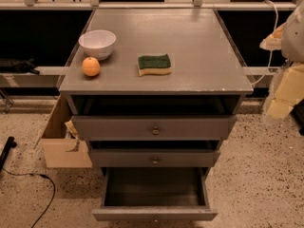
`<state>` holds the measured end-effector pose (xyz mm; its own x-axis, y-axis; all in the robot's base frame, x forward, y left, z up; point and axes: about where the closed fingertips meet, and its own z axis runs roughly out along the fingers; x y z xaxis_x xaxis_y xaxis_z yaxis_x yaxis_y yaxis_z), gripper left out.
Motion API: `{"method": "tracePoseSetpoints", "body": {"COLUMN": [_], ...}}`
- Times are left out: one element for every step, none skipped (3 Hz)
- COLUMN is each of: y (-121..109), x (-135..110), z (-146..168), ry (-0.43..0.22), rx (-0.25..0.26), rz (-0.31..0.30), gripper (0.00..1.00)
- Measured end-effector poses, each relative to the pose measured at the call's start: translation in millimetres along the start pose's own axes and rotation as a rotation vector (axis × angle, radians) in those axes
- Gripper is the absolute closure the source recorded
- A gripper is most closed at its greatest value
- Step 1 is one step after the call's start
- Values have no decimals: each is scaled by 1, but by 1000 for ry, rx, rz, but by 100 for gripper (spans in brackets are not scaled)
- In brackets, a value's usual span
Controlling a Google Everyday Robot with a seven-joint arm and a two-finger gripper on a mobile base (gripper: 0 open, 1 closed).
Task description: Close bottom drawer
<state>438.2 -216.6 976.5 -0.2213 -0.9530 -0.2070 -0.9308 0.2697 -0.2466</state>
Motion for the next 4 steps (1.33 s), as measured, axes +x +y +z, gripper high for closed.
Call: {"method": "tracePoseSetpoints", "body": {"y": [0,1,15,49], "x": [0,-4,-9,-12], "z": [0,17,78,141], "ry": [0,-65,-175,-261], "rx": [0,-30,-147,-292], "rz": [0,16,87,167], "gripper": [0,0,0,0]}}
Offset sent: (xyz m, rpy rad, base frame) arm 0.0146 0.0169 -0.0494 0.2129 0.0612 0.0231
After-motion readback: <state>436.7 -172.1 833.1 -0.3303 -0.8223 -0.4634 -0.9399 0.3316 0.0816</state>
